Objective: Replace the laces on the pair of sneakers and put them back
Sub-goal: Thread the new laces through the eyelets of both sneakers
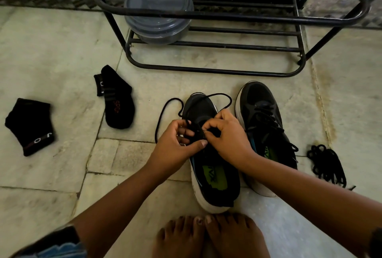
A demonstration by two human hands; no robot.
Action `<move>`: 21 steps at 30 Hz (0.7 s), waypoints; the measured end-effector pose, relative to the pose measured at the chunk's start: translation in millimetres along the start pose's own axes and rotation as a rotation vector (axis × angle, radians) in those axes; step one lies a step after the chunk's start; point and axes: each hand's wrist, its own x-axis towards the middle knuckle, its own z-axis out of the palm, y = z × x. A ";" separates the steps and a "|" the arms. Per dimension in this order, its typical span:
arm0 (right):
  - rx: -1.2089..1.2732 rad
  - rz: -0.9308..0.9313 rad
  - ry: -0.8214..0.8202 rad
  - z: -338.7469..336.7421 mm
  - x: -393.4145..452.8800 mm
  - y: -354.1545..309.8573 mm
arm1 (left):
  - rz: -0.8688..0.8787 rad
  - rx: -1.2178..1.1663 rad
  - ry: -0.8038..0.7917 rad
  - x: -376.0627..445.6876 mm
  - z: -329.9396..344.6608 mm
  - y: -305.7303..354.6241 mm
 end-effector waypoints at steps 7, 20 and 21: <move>0.036 0.017 -0.023 -1.4 1.0 0.7 | 0.012 0.047 -0.020 -0.6 -1.3 7.0; 0.019 0.026 -0.057 -1.6 3.8 2.6 | 0.000 0.002 0.048 -8.2 8.1 -1.4; 0.037 0.040 -0.049 -0.6 4.5 2.4 | 0.004 0.003 0.047 -8.3 8.2 -1.2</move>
